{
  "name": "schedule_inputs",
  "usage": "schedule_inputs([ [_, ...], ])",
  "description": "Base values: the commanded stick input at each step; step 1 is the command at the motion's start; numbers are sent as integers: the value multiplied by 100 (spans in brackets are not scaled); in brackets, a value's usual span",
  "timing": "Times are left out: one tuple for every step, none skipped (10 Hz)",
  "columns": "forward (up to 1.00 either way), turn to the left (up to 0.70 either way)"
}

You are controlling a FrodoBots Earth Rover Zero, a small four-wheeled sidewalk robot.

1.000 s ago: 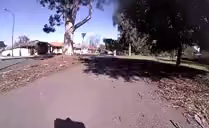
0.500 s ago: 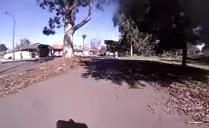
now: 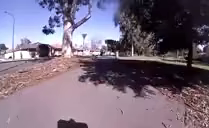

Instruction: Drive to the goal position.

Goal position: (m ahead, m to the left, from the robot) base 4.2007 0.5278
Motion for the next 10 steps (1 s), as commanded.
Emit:
schedule_inputs([
  [70, 0],
  [70, 0],
  [70, 0],
  [70, 0],
  [70, 0],
  [70, 0],
  [70, 0],
  [70, 0],
  [70, 0],
  [70, 0],
])
